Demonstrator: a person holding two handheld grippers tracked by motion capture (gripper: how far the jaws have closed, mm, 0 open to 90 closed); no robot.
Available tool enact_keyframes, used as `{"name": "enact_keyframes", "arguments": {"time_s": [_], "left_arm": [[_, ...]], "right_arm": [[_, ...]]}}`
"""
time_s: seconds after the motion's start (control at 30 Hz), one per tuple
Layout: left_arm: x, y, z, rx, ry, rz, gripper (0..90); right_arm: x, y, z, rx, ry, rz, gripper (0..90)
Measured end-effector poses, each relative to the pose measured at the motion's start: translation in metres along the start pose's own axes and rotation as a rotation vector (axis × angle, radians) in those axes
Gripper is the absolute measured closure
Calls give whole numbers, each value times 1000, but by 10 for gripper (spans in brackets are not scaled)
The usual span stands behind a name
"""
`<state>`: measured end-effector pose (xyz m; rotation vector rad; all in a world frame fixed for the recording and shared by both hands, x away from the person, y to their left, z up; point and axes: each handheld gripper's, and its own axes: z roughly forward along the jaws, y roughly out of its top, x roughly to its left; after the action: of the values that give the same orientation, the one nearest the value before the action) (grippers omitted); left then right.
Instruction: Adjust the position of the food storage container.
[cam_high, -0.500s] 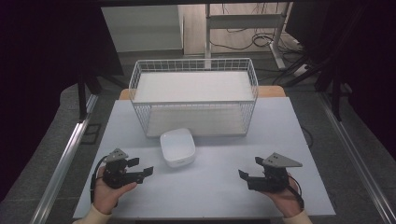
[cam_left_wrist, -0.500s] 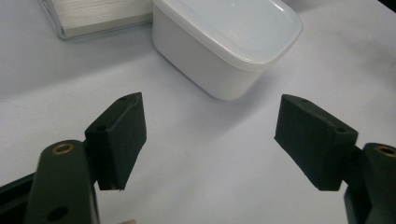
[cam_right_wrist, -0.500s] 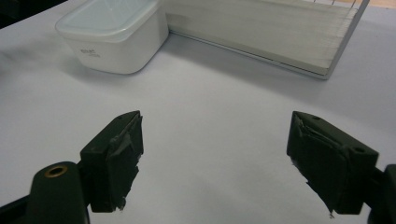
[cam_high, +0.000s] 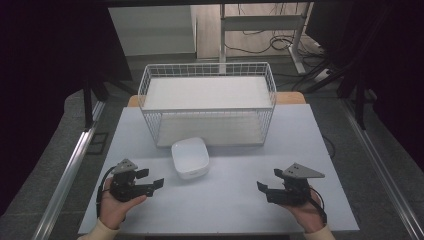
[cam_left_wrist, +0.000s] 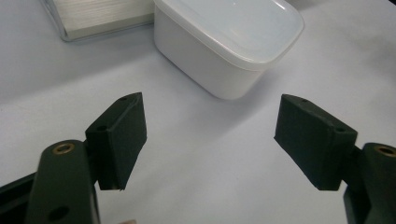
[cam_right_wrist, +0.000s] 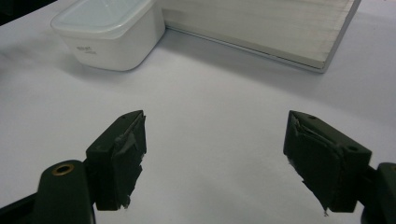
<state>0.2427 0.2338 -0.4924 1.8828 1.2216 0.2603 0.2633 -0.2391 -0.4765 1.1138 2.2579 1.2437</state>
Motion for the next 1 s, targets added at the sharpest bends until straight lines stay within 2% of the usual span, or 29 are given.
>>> {"name": "enact_keyframes", "arguments": {"time_s": [0.37,0.7,1.0], "left_arm": [[-5,18,4,24,-4,42,250],[0,38,5,23,12,60,275],[6,59,12,42,32,71,371]], "right_arm": [[-3,0,-1,11,-7,16,216],[-4,-2,2,30,-9,19,218],[-5,-3,4,42,-9,22,219]]}}
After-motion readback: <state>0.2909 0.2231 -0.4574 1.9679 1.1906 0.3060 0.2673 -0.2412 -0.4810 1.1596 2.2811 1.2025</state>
